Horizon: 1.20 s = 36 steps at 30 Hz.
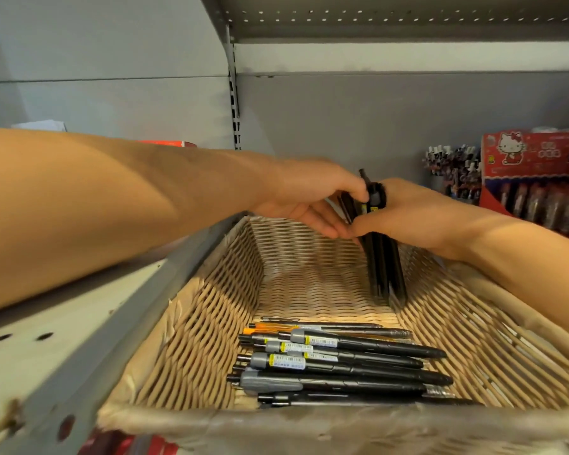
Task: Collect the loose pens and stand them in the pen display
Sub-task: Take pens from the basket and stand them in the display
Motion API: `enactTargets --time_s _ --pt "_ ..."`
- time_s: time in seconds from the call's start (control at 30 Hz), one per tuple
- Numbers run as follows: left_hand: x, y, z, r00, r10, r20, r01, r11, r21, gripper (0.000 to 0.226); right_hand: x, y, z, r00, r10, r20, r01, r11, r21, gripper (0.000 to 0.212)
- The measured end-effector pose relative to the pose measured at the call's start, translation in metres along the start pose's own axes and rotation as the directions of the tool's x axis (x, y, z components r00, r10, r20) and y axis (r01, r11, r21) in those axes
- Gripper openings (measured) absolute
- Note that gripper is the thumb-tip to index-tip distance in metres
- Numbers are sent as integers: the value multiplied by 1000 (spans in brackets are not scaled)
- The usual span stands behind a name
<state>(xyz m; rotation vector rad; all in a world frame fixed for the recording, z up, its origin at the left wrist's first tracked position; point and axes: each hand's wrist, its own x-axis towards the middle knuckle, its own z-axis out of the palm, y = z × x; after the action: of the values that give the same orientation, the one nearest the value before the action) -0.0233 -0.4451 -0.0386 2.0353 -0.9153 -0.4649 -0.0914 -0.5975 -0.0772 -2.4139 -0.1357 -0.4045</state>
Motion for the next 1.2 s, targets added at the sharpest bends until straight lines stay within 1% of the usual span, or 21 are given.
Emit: enactTargets --time_s 0.07,0.13,0.17,0.23,0.3,0.37,0.43,0.47,0.53,0.6,0.63,0.7,0.8,0.9,0.97,1.03,1.07,1.1,1.13,1.17,1.2 --pt "-11 15 3 997 24 -68 -21 999 49 27 -3 -4 -3 998 7 -61 7 975 222 17" --pt "-26 30 5 988 78 -135 -66 994 86 26 -6 -15 -9 997 33 -76 2 913 408 24" --pt "-35 35 6 978 107 -179 -91 991 94 26 -8 -23 -11 996 39 -77 0 890 455 24" --pt "-56 43 4 941 184 -286 -156 981 115 29 -11 -48 -11 996 8 -85 34 873 487 17" --pt "-82 49 -4 862 257 -438 -219 966 136 41 -15 -85 -5 991 -57 -121 111 854 509 14" --pt "-112 51 -18 730 317 -606 -300 945 134 57 -20 -129 6 978 -150 -143 205 797 568 20" --pt "-144 50 -33 602 380 -702 -425 897 121 63 -22 -170 19 959 -251 -130 276 735 620 25" --pt "-160 49 -42 562 401 -724 -464 877 126 59 -23 -190 26 948 -296 -120 302 710 636 27" --pt "-189 46 -55 503 425 -753 -487 858 160 43 -25 -223 43 932 -351 -89 317 673 668 33" --pt "-212 39 -66 448 402 -799 -493 856 155 31 -28 -246 61 926 -372 -69 307 632 711 38" --pt "-219 34 -70 432 382 -817 -487 861 146 28 -29 -254 70 923 -380 -60 302 619 725 39" --pt "-228 23 -73 436 358 -826 -463 876 136 26 -30 -260 86 928 -370 -36 277 626 729 38" --pt "-229 10 -69 495 303 -815 -428 901 74 23 -32 -254 100 952 -307 3 205 643 738 36" --pt "-228 6 -61 551 232 -801 -417 908 -24 20 -40 -241 108 961 -276 9 175 635 753 27" --pt "-227 3 -54 584 219 -782 -418 907 -58 26 -48 -232 112 973 -229 21 137 651 746 22" --pt "-229 0 -44 629 208 -749 -377 924 -60 44 -56 -226 114 982 -185 43 87 640 764 21" --pt "-232 0 -40 644 183 -743 -373 923 -95 53 -60 -224 114 982 -182 50 76 623 778 21" --pt "-236 -1 -36 641 143 -754 -396 903 -165 57 -63 -223 113 980 -190 50 75 599 797 20" --pt "-244 -1 -31 614 98 -783 -448 860 -244 57 -67 -223 111 977 -206 44 81 560 825 19" --pt "-252 0 -25 561 47 -827 -508 808 -298 53 -72 -226 109 975 -221 38 79 496 865 16" --pt "-263 0 -18 503 -1 -865 -557 765 -325 46 -77 -230 107 973 -230 34 64 409 910 15"
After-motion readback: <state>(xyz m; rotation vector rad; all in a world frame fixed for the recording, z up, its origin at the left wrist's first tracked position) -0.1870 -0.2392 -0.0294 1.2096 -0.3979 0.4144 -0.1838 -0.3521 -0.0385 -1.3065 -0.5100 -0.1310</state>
